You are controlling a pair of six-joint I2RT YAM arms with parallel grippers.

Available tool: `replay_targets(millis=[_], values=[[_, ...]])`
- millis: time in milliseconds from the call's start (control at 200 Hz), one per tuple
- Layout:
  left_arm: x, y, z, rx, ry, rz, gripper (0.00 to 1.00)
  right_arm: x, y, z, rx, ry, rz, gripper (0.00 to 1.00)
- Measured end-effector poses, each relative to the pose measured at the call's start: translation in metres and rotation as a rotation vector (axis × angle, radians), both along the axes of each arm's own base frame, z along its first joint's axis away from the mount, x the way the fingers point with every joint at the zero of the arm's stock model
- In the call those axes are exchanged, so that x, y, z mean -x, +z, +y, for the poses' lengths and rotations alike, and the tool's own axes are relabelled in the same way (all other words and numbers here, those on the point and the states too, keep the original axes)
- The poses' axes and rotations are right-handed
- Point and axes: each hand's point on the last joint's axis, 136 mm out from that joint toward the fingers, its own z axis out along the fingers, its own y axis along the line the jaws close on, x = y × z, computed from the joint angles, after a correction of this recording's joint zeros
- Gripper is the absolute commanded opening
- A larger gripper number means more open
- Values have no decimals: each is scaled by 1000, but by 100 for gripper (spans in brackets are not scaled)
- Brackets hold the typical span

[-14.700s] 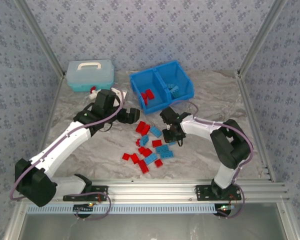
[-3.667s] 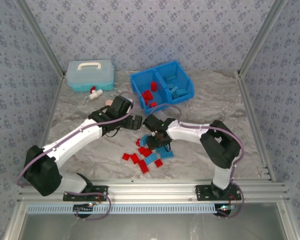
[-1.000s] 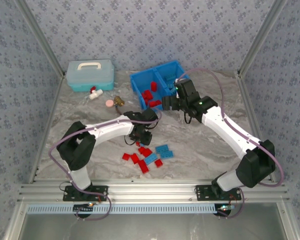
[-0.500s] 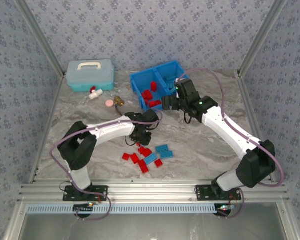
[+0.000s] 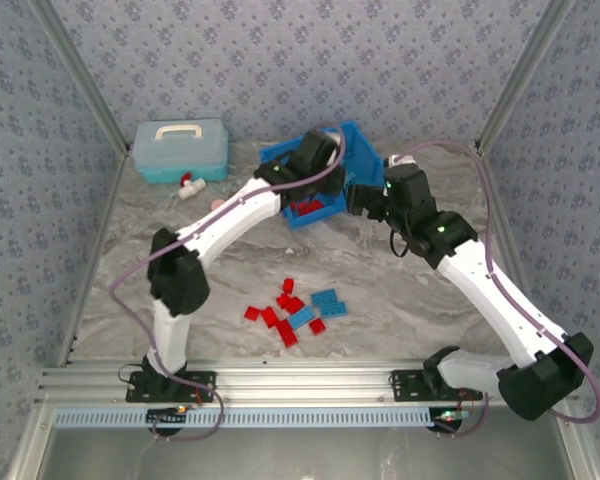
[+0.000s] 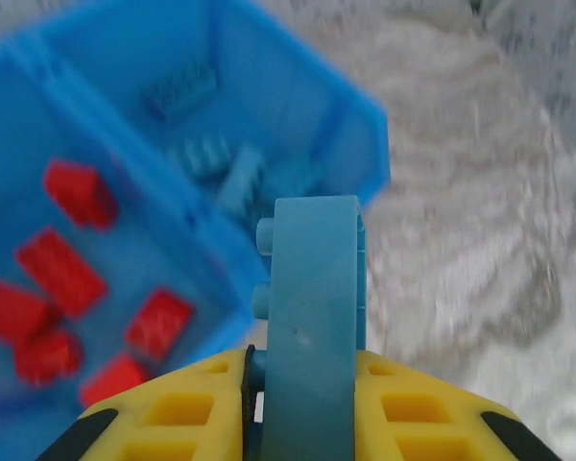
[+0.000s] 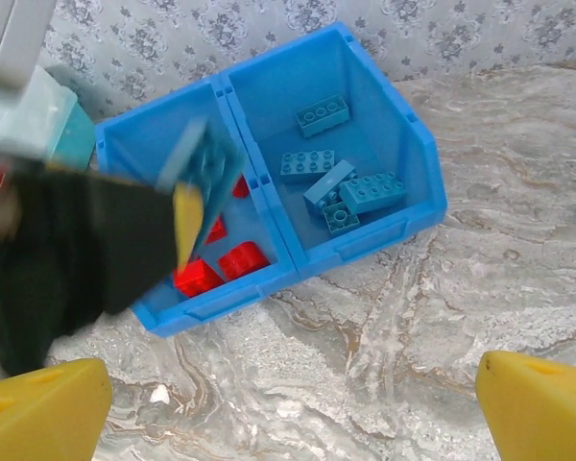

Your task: Sort the legos into containers by color

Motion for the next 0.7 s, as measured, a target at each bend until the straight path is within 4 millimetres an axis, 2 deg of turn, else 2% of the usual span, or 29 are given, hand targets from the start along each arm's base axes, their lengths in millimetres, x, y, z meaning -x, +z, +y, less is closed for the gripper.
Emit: replay_targets(millis=[45, 115, 200, 265, 365, 500, 580, 705], values=[[-23, 5, -7, 15, 21, -41, 17, 2, -1, -3, -2, -8, 2, 100], [-54, 2, -16, 19, 48, -90, 17, 6, -1, -8, -5, -18, 6, 100], [-88, -11, -25, 14, 74, -139, 17, 12, -5, -15, -3, -31, 11, 100], [-104, -26, -29, 7, 87, -159, 17, 16, -7, -20, -3, -41, 11, 100], [-117, -55, -29, -5, 98, -145, 22, 21, -11, -27, -4, -57, 13, 100], [-127, -79, -33, -7, 93, -148, 39, 23, -16, -31, -6, -68, 23, 100], [-129, -81, -36, 2, 92, -157, 48, 23, -17, -31, -8, -71, 24, 100], [-131, -66, -40, 33, 88, -189, 52, 25, -17, -32, -12, -72, 22, 100]])
